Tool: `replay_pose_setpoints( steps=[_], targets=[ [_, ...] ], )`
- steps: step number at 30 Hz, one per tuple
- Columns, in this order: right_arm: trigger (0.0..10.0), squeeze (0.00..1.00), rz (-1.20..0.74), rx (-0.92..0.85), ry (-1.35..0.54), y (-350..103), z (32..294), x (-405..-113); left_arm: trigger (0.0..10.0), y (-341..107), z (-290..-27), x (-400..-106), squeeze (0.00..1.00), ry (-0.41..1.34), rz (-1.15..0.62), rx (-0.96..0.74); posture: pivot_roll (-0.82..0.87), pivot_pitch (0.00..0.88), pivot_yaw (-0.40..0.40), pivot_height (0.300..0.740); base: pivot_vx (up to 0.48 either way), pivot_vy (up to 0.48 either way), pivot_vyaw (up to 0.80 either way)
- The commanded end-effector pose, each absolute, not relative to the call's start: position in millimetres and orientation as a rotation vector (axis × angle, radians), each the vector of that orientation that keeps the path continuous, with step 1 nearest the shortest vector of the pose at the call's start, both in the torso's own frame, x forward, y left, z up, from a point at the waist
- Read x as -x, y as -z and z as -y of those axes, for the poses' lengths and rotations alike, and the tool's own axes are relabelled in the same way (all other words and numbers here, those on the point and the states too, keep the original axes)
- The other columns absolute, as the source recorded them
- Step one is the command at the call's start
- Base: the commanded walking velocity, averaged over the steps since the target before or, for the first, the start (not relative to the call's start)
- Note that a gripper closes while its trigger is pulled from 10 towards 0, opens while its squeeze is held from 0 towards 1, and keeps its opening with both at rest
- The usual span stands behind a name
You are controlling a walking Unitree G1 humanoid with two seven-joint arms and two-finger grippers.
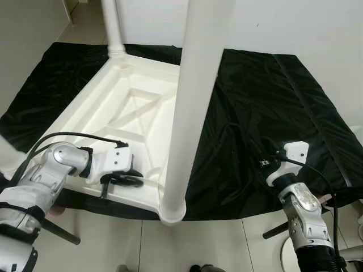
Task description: Building children table
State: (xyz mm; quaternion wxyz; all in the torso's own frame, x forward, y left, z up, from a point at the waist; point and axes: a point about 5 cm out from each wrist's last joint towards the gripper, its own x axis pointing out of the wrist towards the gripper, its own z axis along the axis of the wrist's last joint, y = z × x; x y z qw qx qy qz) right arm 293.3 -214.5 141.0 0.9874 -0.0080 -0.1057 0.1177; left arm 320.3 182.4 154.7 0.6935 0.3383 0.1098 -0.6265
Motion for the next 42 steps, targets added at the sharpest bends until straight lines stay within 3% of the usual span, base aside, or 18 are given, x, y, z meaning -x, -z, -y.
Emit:
replay_pose_setpoints(
  steps=[1, 3, 4, 5, 11, 16, 17, 18, 20, 21, 31, 32, 33, 42],
  targets=[
    [10.0, 0.00, 0.203, 0.015, -0.234, -139, 213, -294, 0.0, -157, -182, -333, 0.00, 1.135, -0.133, -0.719, 0.05, 0.126, -0.019, 0.740, 0.000, 0.000, 0.00],
    [10.0, 0.00, 0.203, 0.014, -0.234, -139, 213, -294, 0.0, -157, -180, -334, 0.00, 1.128, -0.127, -0.702, 0.05, 0.126, -0.019, 0.740, 0.000, 0.000, 0.00],
    [10.0, 0.00, 0.203, 0.013, -0.234, -138, 213, -294, 9.1, -156, -174, -335, 0.00, 1.112, -0.103, -0.698, 0.05, 0.126, -0.019, 0.740, 0.000, 0.000, 0.00],
    [10.0, 0.00, 0.203, 0.009, -0.231, -138, 212, -295, 10.0, -156, -161, -336, 0.00, 1.089, -0.049, -0.696, 0.05, 0.127, -0.021, 0.740, 0.000, 0.000, 0.00],
    [10.0, 0.00, 0.209, -0.004, -0.207, -139, 212, -296, 10.0, -153, -123, -334, 0.00, 1.074, 0.020, -0.578, 0.04, 0.124, -0.014, 0.740, 0.000, 0.000, 0.00],
    [10.0, 0.00, 0.209, -0.008, -0.204, -139, 212, -296, 10.0, -151, -120, -335, 0.00, 1.069, 0.005, -0.542, 0.04, 0.123, -0.013, 0.740, 0.000, 0.000, 0.00],
    [10.0, 0.00, 0.209, -0.008, -0.202, -139, 212, -296, 10.0, -152, -118, -335, 0.21, 1.071, 0.017, -0.519, 0.04, 0.122, -0.007, 0.740, 0.000, 0.000, 0.00],
    [10.0, 0.00, 0.212, -0.007, -0.198, -139, 212, -295, 10.0, -153, -115, -335, 1.00, 1.069, 0.030, -0.525, 0.04, 0.122, -0.005, 0.740, 0.000, 0.000, 0.00],
    [10.0, 0.00, 0.215, -0.006, -0.195, -138, 212, -294, 10.0, -153, -113, -335, 1.00, 1.068, 0.039, -0.530, 0.04, 0.122, -0.005, 0.740, 0.000, 0.000, 0.00],
    [10.0, 0.00, 0.216, -0.005, -0.193, -138, 212, -293, 10.0, -154, -112, -335, 0.00, 1.065, 0.046, -0.543, 0.04, 0.123, -0.002, 0.740, 0.000, 0.000, 0.00],
    [10.0, 0.00, 0.214, -0.017, -0.187, -138, 216, -290, 10.0, -164, -114, -336, 0.00, 1.029, 0.086, -0.520, 0.03, 0.124, 0.002, 0.740, 0.000, 0.000, 0.00],
    [10.0, 0.16, 0.214, -0.028, -0.194, -139, 217, -288, 10.0, -168, -117, -336, 0.00, 0.995, 0.109, -0.506, 0.03, 0.124, 0.004, 0.740, 0.000, 0.000, 0.00],
    [10.0, 1.00, 0.207, -0.049, -0.222, -139, 218, -285, 10.0, -173, -119, -335, 0.00, 0.980, 0.124, -0.474, 0.03, 0.124, 0.005, 0.740, 0.000, 0.000, 0.00],
    [10.0, 1.00, 0.141, -0.010, -0.369, -138, 223, -268, 10.0, -187, -132, -325, 0.00, 0.916, 0.176, -0.376, 0.03, 0.124, 0.008, 0.740, 0.000, 0.000, 0.00]
  ],
)
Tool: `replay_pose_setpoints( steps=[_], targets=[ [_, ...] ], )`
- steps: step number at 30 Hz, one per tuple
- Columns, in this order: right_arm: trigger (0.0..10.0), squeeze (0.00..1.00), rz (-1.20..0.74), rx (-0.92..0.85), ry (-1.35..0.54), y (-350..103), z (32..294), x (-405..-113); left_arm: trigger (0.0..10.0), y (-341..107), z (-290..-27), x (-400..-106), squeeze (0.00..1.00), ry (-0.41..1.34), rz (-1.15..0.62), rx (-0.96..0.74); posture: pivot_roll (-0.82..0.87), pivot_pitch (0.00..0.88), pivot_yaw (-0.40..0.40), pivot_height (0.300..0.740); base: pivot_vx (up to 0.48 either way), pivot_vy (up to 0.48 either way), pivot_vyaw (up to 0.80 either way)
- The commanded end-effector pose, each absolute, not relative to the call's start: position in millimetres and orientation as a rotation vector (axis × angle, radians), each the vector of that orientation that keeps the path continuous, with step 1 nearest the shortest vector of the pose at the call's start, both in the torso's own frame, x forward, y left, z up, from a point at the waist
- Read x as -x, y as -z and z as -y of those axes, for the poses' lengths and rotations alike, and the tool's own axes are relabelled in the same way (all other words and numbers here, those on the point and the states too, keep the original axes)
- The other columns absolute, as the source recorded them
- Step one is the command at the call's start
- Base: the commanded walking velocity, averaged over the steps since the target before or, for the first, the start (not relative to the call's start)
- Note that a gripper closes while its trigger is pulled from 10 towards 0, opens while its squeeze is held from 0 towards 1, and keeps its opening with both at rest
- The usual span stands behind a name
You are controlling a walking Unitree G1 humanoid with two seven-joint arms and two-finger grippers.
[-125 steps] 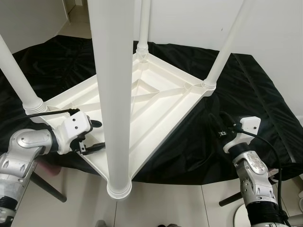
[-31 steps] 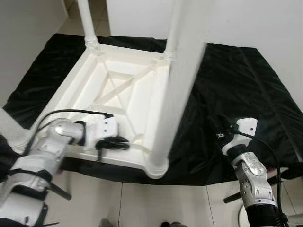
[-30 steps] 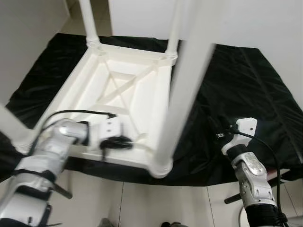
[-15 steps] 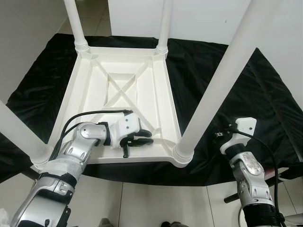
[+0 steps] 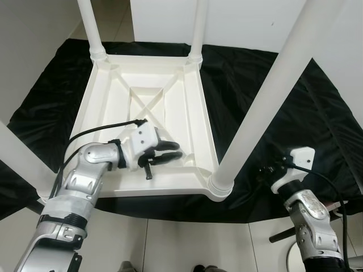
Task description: Building children table
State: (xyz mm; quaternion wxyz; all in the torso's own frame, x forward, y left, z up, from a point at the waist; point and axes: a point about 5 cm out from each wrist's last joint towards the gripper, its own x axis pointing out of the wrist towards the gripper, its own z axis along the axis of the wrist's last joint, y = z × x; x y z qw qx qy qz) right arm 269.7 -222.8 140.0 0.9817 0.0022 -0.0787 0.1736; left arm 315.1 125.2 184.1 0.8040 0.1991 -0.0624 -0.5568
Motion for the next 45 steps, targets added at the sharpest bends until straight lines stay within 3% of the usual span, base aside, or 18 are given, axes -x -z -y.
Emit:
replay_pose_setpoints(
  steps=[1, 4, 5, 6, 14, 17, 25, 38, 45],
  targets=[
    [10.0, 1.00, 0.141, -0.010, -0.369, -138, 223, -268, 10.0, -187, -132, -325, 0.00, 0.916, 0.176, -0.376, 0.03, 0.124, 0.008, 0.740, 0.000, 0.000, 0.00],
    [10.0, 1.00, 0.115, 0.029, -0.429, -138, 225, -260, 10.0, -185, -135, -320, 0.00, 0.907, 0.168, -0.377, 0.03, 0.122, 0.008, 0.740, 0.000, 0.000, 0.00],
    [10.0, 0.60, 0.099, 0.054, -0.467, -138, 226, -255, 10.0, -184, -136, -316, 0.00, 0.904, 0.165, -0.383, 0.03, 0.122, 0.008, 0.740, 0.000, 0.000, 0.00],
    [10.0, 0.00, 0.065, 0.075, -0.544, -138, 227, -245, 10.0, -181, -138, -313, 0.00, 0.905, 0.129, -0.366, 0.02, 0.119, 0.010, 0.740, 0.000, 0.000, 0.00],
    [10.0, 0.00, -0.002, 0.100, -0.733, -145, 226, -227, 10.0, -174, -145, -295, 0.00, 0.933, 0.097, -0.333, 0.02, 0.110, 0.012, 0.740, 0.000, 0.000, 0.00],
    [10.0, 0.00, -0.047, 0.110, -0.900, -146, 213, -216, 10.0, -174, -143, -283, 0.00, 1.022, 0.085, -0.339, 0.02, 0.106, 0.012, 0.740, 0.000, 0.000, 0.00],
    [10.0, 0.00, -0.052, 0.129, -1.072, -151, 194, -217, 10.0, -167, -131, -270, 0.00, 1.120, 0.004, -0.275, 0.03, 0.092, 0.005, 0.740, 0.000, 0.000, 0.00],
    [10.0, 0.00, 0.070, 0.109, -0.925, -153, 166, -251, 10.0, -163, -111, -256, 0.00, 1.103, 0.001, -0.193, 0.05, 0.079, -0.024, 0.740, 0.000, 0.000, 0.00],
    [10.0, 0.00, 0.136, 0.017, -0.822, -154, 155, -272, 10.0, -166, -102, -268, 0.00, 1.037, 0.026, -0.158, 0.04, 0.071, -0.026, 0.740, 0.000, 0.000, 0.00]
  ],
)
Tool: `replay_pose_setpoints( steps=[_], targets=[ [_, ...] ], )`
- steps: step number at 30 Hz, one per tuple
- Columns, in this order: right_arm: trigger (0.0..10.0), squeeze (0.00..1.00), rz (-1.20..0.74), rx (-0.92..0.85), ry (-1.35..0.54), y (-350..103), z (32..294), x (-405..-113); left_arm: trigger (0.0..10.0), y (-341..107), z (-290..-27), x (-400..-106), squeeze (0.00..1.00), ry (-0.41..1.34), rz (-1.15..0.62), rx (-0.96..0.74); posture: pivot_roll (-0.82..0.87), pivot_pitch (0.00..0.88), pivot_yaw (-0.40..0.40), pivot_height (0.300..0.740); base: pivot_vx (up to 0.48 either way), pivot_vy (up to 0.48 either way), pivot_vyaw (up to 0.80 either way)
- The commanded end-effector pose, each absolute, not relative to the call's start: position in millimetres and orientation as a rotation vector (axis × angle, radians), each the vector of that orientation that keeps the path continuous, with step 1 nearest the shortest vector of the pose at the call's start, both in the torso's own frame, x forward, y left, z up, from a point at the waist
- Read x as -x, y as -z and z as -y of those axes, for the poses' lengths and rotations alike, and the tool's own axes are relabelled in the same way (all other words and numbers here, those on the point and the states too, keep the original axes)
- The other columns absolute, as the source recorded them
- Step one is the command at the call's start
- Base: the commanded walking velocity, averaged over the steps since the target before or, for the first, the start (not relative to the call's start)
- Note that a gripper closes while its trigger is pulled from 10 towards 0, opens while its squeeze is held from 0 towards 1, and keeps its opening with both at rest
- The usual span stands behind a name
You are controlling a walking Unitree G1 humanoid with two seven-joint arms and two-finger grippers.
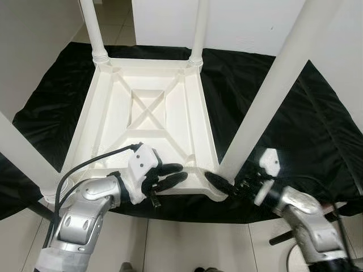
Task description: Building children table
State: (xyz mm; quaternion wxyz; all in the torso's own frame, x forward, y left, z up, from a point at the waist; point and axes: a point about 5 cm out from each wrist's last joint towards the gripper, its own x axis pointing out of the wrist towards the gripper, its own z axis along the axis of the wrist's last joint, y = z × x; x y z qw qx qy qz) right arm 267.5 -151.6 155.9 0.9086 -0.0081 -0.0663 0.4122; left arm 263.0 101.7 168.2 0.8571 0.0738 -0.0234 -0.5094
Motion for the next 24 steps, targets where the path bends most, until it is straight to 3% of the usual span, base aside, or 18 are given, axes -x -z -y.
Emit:
replay_pose_setpoints(
  steps=[1, 7, 18, 24],
  targets=[
    [10.0, 0.00, 0.138, 0.008, -0.818, -155, 155, -274, 10.0, -166, -101, -269, 0.00, 1.031, 0.024, -0.160, 0.04, 0.071, -0.026, 0.740, 0.000, 0.000, 0.00],
    [10.0, 0.00, 0.156, 0.005, -0.766, -156, 162, -290, 10.0, -170, -92, -279, 0.00, 0.993, 0.055, -0.174, 0.03, 0.057, -0.024, 0.740, 0.000, 0.000, 0.00],
    [10.0, 0.00, 0.166, 0.024, -0.545, -157, 200, -331, 10.0, -162, -64, -290, 0.00, 0.904, -0.011, -0.123, 0.01, 0.019, -0.033, 0.740, 0.000, 0.000, 0.00],
    [10.0, 0.00, 0.184, 0.022, -0.520, -158, 197, -336, 10.0, -163, -60, -296, 0.00, 0.853, -0.030, -0.071, 0.01, 0.006, -0.038, 0.740, 0.000, 0.000, 0.00]
  ],
)
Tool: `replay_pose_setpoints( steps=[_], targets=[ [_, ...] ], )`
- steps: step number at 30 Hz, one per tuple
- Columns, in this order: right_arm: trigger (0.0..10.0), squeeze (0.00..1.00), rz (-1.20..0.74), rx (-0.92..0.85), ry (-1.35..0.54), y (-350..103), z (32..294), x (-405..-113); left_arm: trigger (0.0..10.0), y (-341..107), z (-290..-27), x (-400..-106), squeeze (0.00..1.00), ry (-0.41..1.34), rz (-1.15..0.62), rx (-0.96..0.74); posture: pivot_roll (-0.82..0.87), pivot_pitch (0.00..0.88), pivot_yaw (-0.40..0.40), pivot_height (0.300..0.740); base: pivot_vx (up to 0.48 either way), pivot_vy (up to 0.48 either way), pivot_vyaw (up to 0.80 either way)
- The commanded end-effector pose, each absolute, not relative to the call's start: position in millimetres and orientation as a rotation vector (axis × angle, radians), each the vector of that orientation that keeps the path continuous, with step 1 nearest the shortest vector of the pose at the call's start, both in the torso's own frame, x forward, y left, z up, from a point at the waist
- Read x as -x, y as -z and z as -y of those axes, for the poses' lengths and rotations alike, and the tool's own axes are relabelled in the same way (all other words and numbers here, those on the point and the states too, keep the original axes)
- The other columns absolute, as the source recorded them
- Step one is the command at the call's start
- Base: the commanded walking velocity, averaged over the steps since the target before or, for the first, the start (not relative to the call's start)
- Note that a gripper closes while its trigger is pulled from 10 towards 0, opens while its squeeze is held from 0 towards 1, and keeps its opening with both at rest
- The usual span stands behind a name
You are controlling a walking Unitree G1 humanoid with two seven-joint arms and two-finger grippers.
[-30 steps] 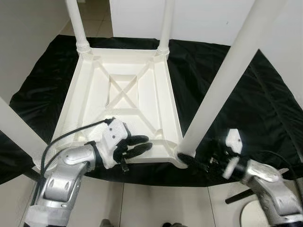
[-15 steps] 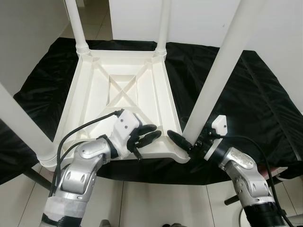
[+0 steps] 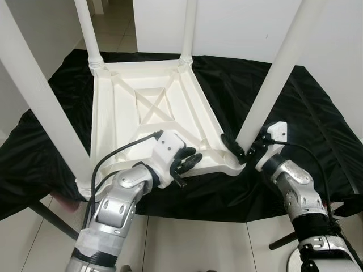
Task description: Building children table
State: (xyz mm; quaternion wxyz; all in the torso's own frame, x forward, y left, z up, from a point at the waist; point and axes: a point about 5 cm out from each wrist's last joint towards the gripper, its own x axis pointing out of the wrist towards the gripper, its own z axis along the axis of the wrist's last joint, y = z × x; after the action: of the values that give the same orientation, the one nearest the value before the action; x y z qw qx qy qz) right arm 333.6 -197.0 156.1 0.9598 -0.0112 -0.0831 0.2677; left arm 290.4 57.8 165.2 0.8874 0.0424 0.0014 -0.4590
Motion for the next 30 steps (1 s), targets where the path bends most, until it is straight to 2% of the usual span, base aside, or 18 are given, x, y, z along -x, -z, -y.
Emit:
replay_pose_setpoints(
  steps=[1, 7, 16, 23, 24, 26, 27, 28, 29, 30],
  targets=[
    [10.0, 0.00, 0.187, 0.024, -0.517, -158, 196, -335, 10.0, -163, -60, -297, 0.00, 0.849, -0.037, -0.053, 0.02, 0.003, -0.038, 0.740, 0.000, 0.000, 0.00],
    [10.0, 0.00, 0.197, 0.034, -0.483, -156, 197, -330, 10.0, -169, -63, -300, 0.00, 0.794, -0.008, -0.045, 0.02, 0.003, -0.035, 0.740, 0.000, 0.000, 0.00],
    [10.0, 0.00, 0.156, 0.109, -0.577, -149, 189, -316, 10.0, -171, -57, -296, 0.00, 0.814, 0.014, -0.129, 0.02, 0.034, -0.024, 0.740, 0.000, 0.000, 0.00],
    [10.0, 0.00, 0.140, 0.119, -0.575, -148, 191, -313, 10.0, -176, -57, -299, 0.00, 0.803, 0.033, -0.139, 0.02, 0.049, -0.025, 0.740, 0.000, 0.000, 0.00],
    [9.2, 0.00, 0.135, 0.118, -0.574, -148, 191, -313, 10.0, -177, -57, -300, 0.00, 0.805, 0.036, -0.139, 0.02, 0.050, -0.023, 0.740, 0.000, 0.000, 0.00],
    [9.2, 0.00, 0.133, 0.119, -0.571, -148, 192, -313, 10.0, -177, -57, -300, 0.00, 0.806, 0.037, -0.139, 0.02, 0.050, -0.023, 0.740, 0.000, 0.000, 0.00],
    [8.5, 0.00, 0.129, 0.115, -0.566, -148, 193, -312, 10.0, -178, -56, -301, 0.00, 0.804, 0.039, -0.139, 0.01, 0.052, -0.021, 0.740, 0.000, 0.000, 0.00],
    [4.5, 0.00, 0.122, 0.108, -0.563, -148, 194, -312, 10.0, -179, -56, -301, 0.00, 0.802, 0.041, -0.139, 0.01, 0.057, -0.019, 0.740, 0.000, 0.000, 0.00],
    [4.5, 0.00, 0.118, 0.104, -0.561, -148, 195, -312, 10.0, -179, -56, -302, 0.00, 0.801, 0.044, -0.140, 0.01, 0.058, -0.019, 0.740, 0.000, 0.000, 0.00],
    [1.1, 0.00, 0.110, 0.098, -0.557, -147, 196, -311, 10.0, -180, -55, -302, 0.00, 0.802, 0.047, -0.150, 0.01, 0.063, -0.019, 0.740, 0.000, 0.000, 0.00]
  ],
)
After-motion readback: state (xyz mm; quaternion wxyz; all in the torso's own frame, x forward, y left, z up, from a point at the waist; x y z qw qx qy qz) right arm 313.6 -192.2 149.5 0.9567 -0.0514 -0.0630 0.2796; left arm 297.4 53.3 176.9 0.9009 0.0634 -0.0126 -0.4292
